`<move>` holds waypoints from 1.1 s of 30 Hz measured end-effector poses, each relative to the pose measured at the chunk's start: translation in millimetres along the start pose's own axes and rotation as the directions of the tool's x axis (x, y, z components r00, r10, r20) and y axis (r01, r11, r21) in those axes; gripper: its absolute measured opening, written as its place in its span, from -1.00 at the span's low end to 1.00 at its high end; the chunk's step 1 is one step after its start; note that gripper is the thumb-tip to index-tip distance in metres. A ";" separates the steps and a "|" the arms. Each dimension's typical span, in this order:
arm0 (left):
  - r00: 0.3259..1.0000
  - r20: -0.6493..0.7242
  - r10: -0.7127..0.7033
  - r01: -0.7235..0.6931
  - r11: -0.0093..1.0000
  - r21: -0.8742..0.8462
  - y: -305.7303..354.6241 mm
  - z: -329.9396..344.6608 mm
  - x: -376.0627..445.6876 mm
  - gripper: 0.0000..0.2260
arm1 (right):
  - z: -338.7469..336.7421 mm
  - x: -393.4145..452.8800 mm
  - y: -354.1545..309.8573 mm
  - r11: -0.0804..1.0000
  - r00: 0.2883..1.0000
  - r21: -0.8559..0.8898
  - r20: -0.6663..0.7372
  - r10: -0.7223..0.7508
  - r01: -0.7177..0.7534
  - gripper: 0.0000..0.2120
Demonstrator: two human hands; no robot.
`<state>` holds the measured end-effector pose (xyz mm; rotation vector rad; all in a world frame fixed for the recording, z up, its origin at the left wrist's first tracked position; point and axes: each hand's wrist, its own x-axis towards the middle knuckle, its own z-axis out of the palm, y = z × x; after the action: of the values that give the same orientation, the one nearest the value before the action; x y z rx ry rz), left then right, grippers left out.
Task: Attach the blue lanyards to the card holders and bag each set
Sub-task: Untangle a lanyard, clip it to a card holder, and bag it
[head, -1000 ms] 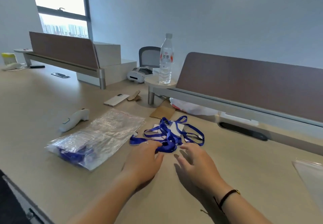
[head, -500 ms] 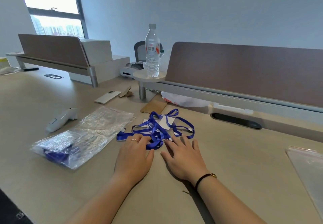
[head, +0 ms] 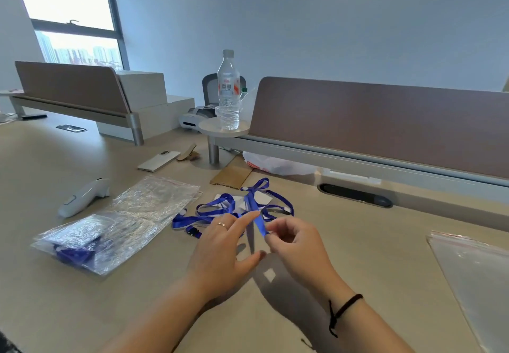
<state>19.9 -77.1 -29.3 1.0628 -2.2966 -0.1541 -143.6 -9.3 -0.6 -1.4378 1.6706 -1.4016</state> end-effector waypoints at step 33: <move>0.961 0.274 0.034 0.054 0.950 -0.309 141.5 -133.6 67.8 -0.81 | -81.1 -88.2 10.3 0.890 0.944 0.315 0.131 0.302 -0.329 -0.73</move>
<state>-31.9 -12.6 159.4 0.9334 -2.4031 -0.6896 -192.0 100.7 -3.5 -0.9682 1.4523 -1.3435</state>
